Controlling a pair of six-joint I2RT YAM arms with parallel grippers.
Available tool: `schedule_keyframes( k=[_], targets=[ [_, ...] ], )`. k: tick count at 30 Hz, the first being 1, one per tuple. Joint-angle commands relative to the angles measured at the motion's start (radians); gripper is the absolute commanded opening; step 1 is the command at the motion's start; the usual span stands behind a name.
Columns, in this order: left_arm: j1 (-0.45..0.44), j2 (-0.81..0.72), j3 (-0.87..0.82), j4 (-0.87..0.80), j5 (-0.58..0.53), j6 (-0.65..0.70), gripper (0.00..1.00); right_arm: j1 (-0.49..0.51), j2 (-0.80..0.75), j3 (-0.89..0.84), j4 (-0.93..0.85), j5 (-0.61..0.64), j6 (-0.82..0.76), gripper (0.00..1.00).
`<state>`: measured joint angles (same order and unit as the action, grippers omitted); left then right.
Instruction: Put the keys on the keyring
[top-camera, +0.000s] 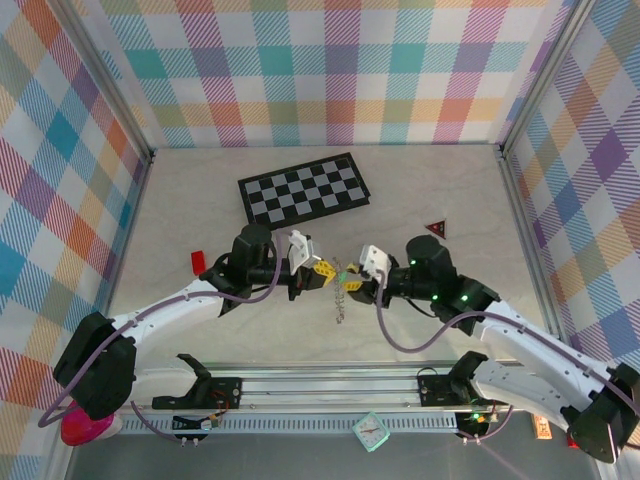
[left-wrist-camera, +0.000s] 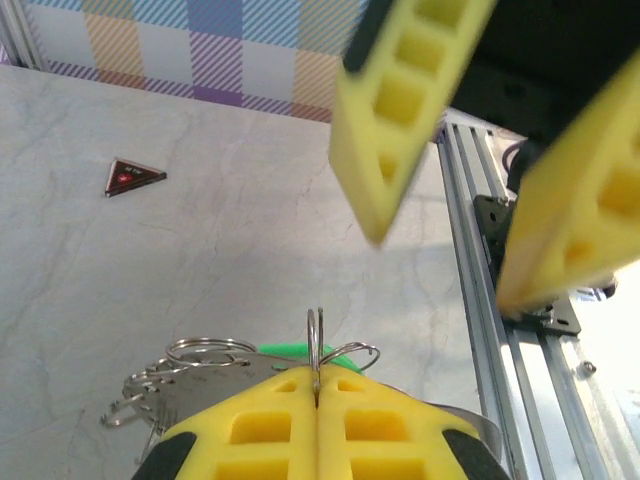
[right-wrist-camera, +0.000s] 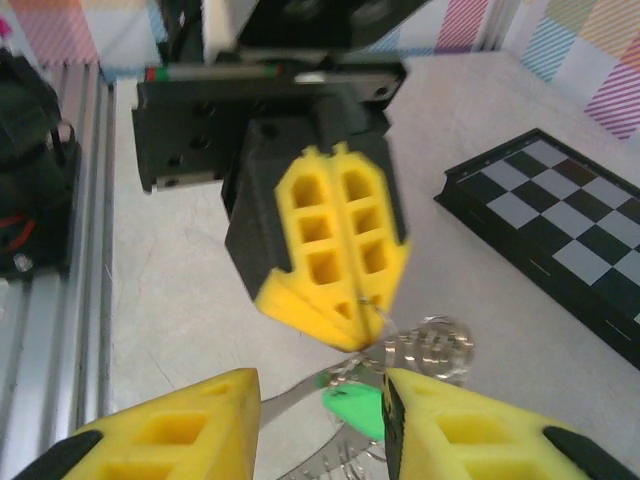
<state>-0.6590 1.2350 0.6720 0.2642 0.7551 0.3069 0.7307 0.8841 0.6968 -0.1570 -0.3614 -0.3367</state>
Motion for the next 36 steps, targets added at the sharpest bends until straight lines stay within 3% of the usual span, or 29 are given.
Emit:
schedule_keyframes(
  k=[1, 6, 17, 26, 30, 34, 36],
  targets=[
    [-0.013, -0.012, -0.002, -0.008, 0.052, 0.082, 0.00, -0.052, -0.014, -0.033, 0.036, -0.145, 0.071, 0.35],
    [-0.014, -0.020, -0.015, 0.007, 0.082, 0.102, 0.00, -0.055, 0.042, -0.016, 0.050, -0.098, 0.060, 0.25],
    [-0.014, -0.019, -0.014, 0.003, 0.102, 0.120, 0.00, -0.055, 0.167, 0.051, 0.051, -0.181, 0.030, 0.22],
    [-0.013, -0.017, -0.014, 0.018, 0.119, 0.120, 0.00, -0.053, 0.220, 0.071, 0.068, -0.229, 0.033, 0.14],
    [-0.014, -0.017, -0.024, 0.050, 0.129, 0.100, 0.00, -0.054, 0.240, 0.078, 0.076, -0.266, 0.033, 0.02],
    [-0.014, -0.017, -0.020, 0.031, 0.108, 0.100, 0.00, -0.053, 0.248, 0.092, 0.050, -0.295, 0.012, 0.00],
    [-0.014, -0.017, -0.004, -0.031, 0.082, 0.123, 0.11, -0.053, 0.244, 0.103, 0.023, -0.276, -0.011, 0.00]
  ],
)
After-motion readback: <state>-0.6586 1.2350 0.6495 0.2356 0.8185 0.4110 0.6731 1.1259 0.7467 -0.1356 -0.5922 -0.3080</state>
